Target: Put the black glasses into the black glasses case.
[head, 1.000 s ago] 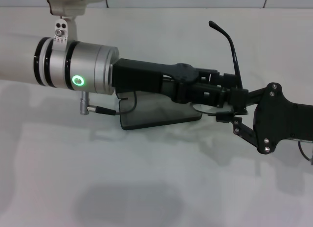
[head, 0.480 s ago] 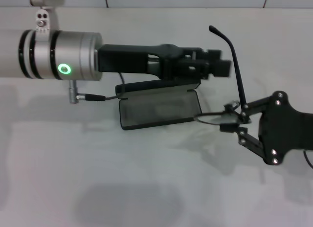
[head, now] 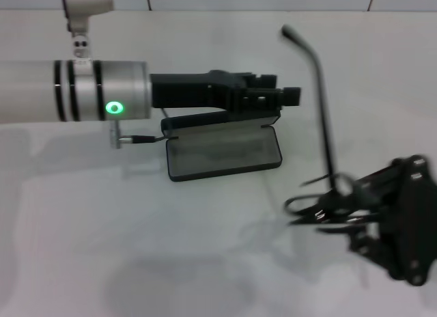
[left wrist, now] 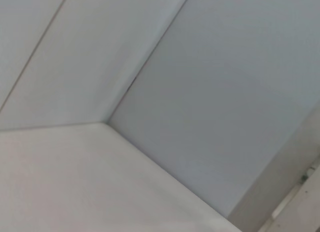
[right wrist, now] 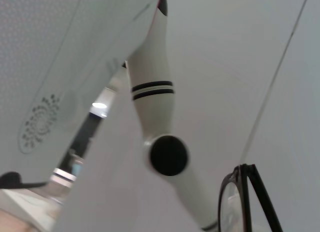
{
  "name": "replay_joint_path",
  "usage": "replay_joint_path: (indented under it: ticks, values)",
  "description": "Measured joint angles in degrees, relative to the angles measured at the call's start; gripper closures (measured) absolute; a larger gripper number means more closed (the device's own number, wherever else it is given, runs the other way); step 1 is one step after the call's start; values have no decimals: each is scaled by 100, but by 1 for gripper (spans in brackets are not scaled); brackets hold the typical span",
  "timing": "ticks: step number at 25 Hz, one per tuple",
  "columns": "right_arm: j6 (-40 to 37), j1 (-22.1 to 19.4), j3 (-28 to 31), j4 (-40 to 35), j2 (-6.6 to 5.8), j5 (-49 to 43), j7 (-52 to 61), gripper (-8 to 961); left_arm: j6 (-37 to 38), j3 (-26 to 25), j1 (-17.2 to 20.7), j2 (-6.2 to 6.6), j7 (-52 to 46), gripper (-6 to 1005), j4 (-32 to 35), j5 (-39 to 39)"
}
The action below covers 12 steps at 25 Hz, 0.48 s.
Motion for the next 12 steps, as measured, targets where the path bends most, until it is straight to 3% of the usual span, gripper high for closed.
replay_joint_path:
  ticks: [3,7,12]
  values:
    - [111,539,-412,627,25,12,136,850,-85,11,-78,-151,370,185,30,-103]
    - [431,1298,-687,1727,30,248,319,850,210,22,-109,-162,815,185,-67,-453]
    - [991,1307,-663,1927,31,404,513,850,957,21,51,-156,1451,185,-44,-706]
